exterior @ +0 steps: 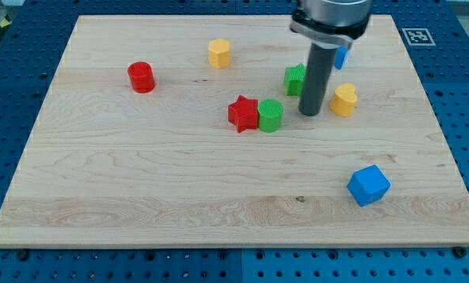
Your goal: Place the green star above the green circle
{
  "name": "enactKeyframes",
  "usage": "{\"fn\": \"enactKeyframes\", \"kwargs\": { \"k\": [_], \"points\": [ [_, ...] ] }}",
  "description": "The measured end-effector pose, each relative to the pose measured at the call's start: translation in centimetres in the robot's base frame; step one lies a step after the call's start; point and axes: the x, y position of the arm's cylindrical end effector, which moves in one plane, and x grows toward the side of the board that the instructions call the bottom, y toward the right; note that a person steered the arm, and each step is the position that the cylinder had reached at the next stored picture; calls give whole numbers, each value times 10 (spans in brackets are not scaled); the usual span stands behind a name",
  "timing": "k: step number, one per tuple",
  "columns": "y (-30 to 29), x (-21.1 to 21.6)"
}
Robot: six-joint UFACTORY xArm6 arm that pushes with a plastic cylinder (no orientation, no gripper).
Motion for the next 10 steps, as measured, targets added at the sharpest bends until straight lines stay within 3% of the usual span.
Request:
{"fn": "enactKeyframes", "kwargs": {
  "k": [5,10],
  "points": [
    [19,-78],
    [-28,-78]
  ]
}}
